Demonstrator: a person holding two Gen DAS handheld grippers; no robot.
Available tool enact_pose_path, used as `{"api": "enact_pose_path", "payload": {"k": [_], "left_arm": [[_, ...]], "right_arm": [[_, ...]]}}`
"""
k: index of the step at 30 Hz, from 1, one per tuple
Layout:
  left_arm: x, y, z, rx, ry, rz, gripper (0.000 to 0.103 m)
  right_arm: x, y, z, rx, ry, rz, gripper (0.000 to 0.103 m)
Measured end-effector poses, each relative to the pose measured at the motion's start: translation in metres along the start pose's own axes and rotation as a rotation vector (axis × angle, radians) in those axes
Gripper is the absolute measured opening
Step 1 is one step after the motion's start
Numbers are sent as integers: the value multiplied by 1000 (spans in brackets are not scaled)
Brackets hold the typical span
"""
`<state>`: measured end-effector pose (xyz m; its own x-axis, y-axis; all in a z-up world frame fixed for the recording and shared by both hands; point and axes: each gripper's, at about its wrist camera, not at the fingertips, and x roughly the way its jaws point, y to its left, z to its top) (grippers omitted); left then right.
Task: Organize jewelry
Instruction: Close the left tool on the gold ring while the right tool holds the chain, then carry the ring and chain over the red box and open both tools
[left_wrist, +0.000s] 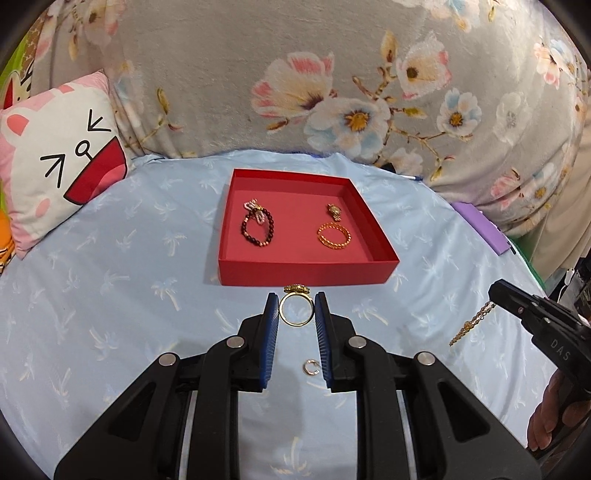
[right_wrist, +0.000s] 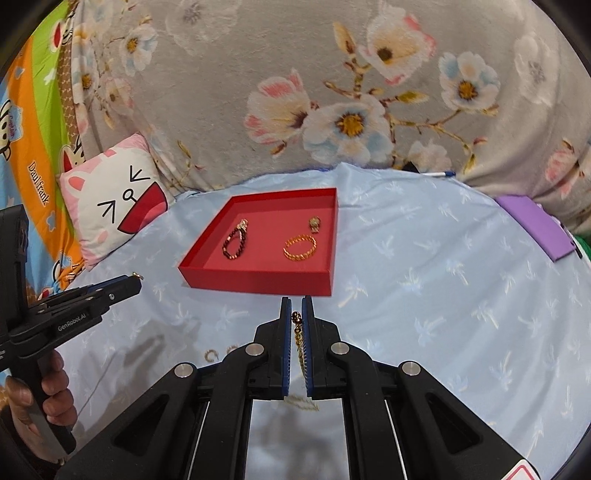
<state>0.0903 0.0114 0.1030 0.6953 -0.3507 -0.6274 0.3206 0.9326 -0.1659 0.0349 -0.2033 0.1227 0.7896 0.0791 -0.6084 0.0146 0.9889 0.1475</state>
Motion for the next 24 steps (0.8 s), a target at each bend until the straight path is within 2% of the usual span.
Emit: {"api": "enact_pose_path", "payload": {"k": [7, 12, 19, 24], "left_arm": [[13, 10, 36, -7, -9, -16, 19], [37, 3, 71, 23, -17, -33, 19], [97, -9, 118, 2, 14, -90, 19], [144, -16, 132, 10, 54, -69, 19]], "right_arm": [[29, 17, 45, -63, -21, 21, 5], [61, 23, 83, -68, -40, 58, 5], [114, 21, 126, -57, -39, 60, 5], [156, 19, 138, -65, -12, 54, 5]]}}
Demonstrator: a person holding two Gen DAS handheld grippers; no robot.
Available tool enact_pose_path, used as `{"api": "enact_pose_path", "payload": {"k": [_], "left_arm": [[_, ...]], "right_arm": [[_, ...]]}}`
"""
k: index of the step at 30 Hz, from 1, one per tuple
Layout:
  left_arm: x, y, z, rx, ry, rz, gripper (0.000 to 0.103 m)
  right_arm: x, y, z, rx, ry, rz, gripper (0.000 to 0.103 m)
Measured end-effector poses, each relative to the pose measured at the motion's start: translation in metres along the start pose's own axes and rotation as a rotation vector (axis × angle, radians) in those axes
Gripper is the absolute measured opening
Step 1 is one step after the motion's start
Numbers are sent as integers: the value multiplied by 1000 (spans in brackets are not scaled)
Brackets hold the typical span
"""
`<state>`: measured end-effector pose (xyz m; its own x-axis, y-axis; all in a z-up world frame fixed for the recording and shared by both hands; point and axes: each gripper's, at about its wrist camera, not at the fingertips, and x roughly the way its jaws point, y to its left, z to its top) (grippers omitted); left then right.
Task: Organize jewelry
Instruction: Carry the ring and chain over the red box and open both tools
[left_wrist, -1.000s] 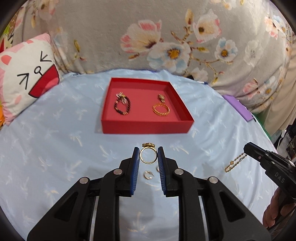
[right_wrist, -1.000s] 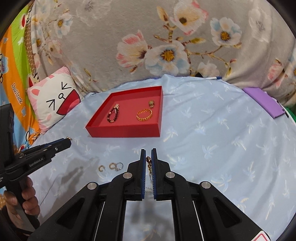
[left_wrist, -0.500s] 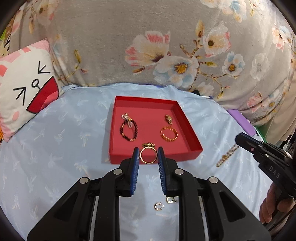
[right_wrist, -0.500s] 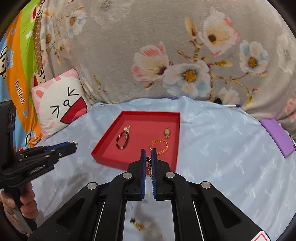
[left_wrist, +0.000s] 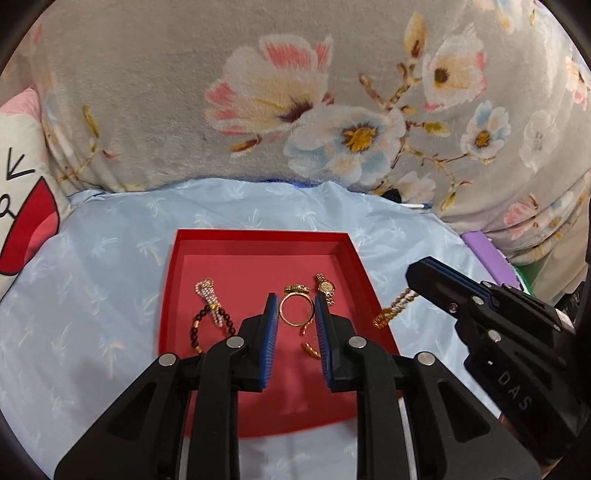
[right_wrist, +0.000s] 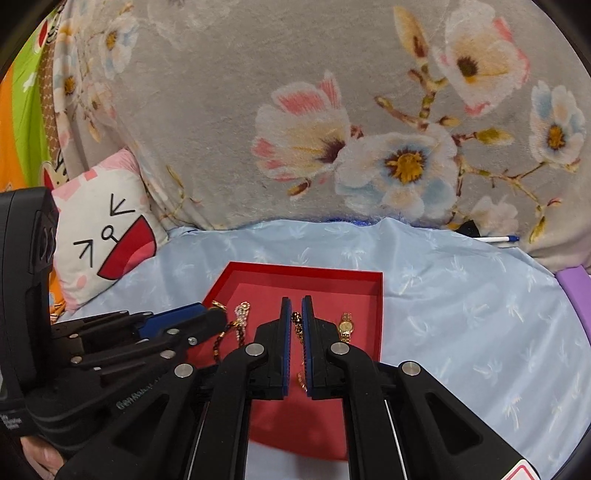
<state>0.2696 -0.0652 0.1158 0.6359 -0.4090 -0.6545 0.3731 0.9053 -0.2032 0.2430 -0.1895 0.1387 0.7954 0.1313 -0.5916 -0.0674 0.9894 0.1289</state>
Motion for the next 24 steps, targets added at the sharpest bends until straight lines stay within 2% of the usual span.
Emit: {"api": "enact_pose_path", "payload": {"k": [9, 17, 21, 24], "left_arm": [[72, 21, 10, -21, 92, 72, 19], [103, 33, 16, -18, 122, 93, 19], [109, 37, 16, -31, 118, 104, 20], [109, 41, 15, -38, 104, 128, 37]], "right_arm": [[76, -10, 0, 0, 93, -15, 5], [118, -18, 1, 19, 167, -13, 5], [127, -18, -2, 8, 177, -15, 7], [123, -18, -5, 2, 154, -30, 16]]}}
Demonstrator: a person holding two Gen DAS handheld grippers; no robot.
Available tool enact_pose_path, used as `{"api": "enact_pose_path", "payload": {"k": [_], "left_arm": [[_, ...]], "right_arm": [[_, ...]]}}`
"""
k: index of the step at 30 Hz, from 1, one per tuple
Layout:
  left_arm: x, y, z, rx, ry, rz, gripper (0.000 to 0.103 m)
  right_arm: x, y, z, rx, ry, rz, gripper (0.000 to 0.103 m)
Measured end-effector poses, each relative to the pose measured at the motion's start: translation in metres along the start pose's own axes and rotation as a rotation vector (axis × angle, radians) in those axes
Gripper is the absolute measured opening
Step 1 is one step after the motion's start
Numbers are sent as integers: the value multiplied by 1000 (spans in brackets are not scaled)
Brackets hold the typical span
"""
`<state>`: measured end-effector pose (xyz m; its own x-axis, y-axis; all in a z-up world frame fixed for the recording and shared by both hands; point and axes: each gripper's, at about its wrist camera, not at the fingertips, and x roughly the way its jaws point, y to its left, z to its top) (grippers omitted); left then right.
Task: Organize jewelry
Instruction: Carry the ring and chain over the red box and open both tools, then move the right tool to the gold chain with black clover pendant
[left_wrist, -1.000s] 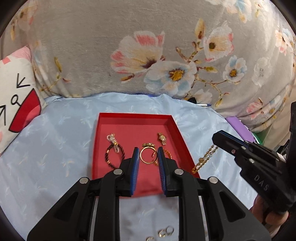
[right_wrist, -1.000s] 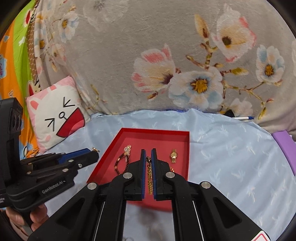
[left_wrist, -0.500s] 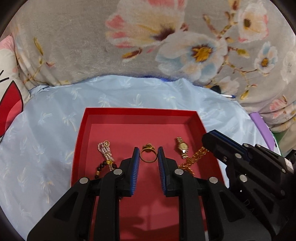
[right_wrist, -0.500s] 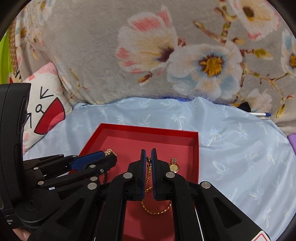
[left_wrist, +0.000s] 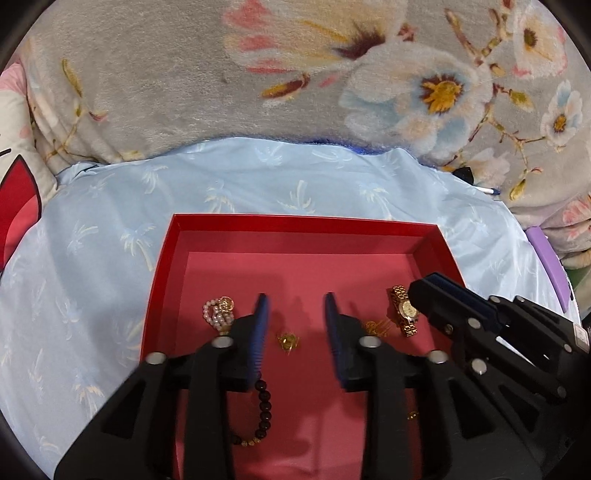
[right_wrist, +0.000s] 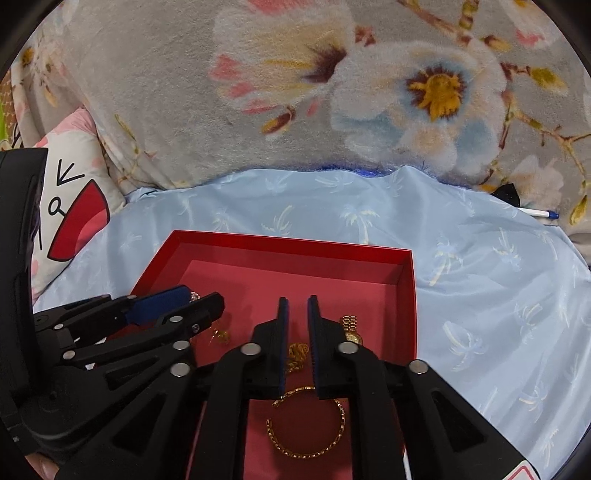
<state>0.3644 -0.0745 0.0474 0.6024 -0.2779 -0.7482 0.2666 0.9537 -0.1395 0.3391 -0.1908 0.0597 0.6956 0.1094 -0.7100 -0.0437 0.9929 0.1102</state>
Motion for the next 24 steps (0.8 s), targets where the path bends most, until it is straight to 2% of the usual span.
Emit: {"api": "enact_pose_path", "payload": {"k": [3, 9, 11, 12, 13, 18, 24], "left_arm": [[-7, 3, 0, 2, -28, 13, 42], [-48, 3, -11, 17, -106, 26, 46], [-68, 3, -23, 24, -126, 36, 51], [-78, 4, -32, 18, -133, 31, 58], [-87, 5, -40, 14, -135, 23, 59], [-119, 12, -97, -17, -119, -6, 59], [-140, 12, -176, -17, -59, -2, 59]], "right_arm": [[-12, -2, -5, 7, -35, -5, 25], [-58, -3, -23, 21, -96, 13, 29], [-82, -1, -37, 24, -114, 25, 32], [-93, 1, -45, 29, -121, 34, 33], [-107, 2, -57, 36, -126, 53, 34], [-155, 16, -116, 53, -108, 113, 36], [-186, 21, -202, 89, -9, 102, 39]]}}
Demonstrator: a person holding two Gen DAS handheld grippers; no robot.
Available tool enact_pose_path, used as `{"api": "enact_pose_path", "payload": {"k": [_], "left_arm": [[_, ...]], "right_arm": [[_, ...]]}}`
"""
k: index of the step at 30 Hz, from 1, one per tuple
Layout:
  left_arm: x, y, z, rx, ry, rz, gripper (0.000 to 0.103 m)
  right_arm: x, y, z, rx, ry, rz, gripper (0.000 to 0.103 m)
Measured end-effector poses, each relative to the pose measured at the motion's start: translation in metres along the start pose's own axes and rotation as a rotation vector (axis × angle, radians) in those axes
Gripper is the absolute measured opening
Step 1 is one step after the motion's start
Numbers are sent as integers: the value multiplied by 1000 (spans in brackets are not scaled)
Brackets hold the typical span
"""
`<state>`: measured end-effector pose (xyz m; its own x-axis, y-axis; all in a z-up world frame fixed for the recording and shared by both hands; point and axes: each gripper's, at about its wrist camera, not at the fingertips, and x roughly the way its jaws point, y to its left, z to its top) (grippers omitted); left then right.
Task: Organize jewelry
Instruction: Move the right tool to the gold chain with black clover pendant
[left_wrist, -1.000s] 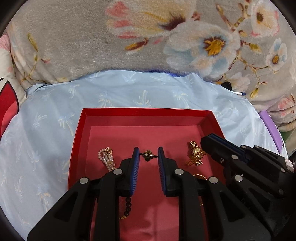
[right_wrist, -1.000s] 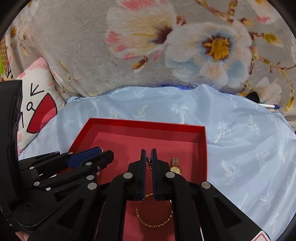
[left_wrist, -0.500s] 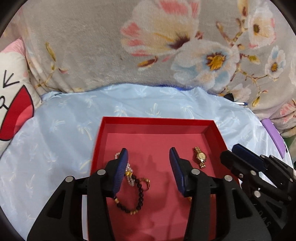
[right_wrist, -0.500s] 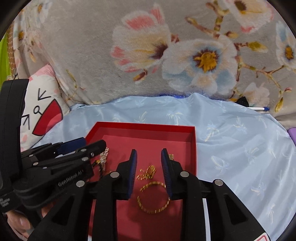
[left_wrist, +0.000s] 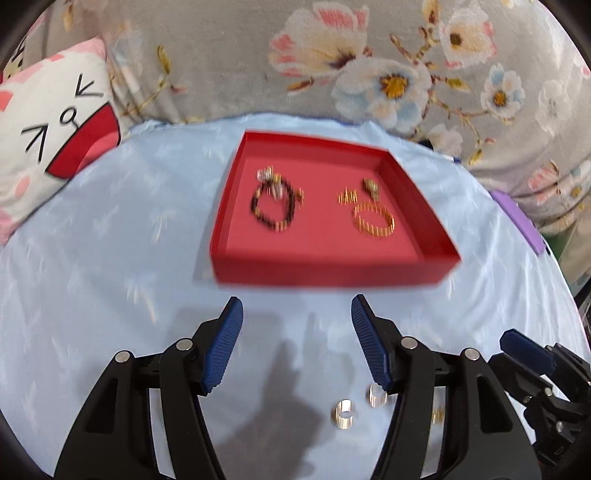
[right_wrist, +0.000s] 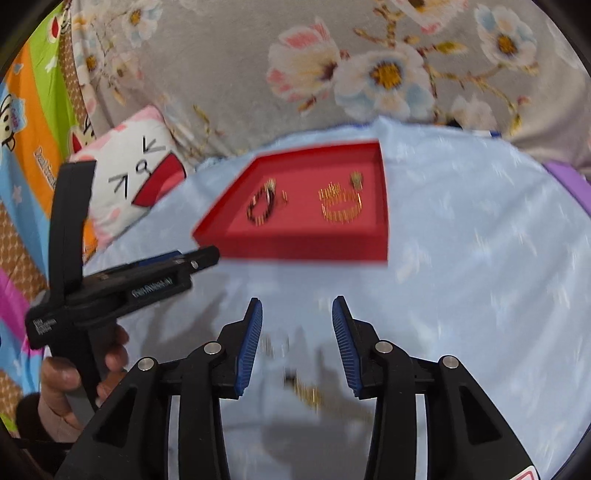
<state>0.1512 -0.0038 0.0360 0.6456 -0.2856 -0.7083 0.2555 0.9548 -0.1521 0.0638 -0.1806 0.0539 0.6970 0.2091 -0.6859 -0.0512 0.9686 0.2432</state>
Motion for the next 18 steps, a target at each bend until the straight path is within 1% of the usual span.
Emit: {"api": "enact_pose_path", "payload": {"k": [3, 6, 8, 12, 16, 18], "left_arm": [[-7, -1, -39, 3, 45, -5, 59], [-14, -6, -64, 30, 55, 9, 59], [-19, -9, -76, 35, 50, 8, 59], [-25, -12, -85, 42, 28, 10, 59], [-22, -16, -88, 55, 37, 10, 59], [-24, -17, -88, 60, 26, 13, 59]], "right_arm": [[-5, -7, -35, 26, 62, -18, 40], [-6, -10, -55, 17, 83, -67, 40], [-5, -12, -62, 8, 86, -86, 40], [0, -14, -60, 2, 81, -85, 40], [11, -11, -50, -33, 83, -72, 40], [17, -9, -46, -43, 87, -70, 40]]}}
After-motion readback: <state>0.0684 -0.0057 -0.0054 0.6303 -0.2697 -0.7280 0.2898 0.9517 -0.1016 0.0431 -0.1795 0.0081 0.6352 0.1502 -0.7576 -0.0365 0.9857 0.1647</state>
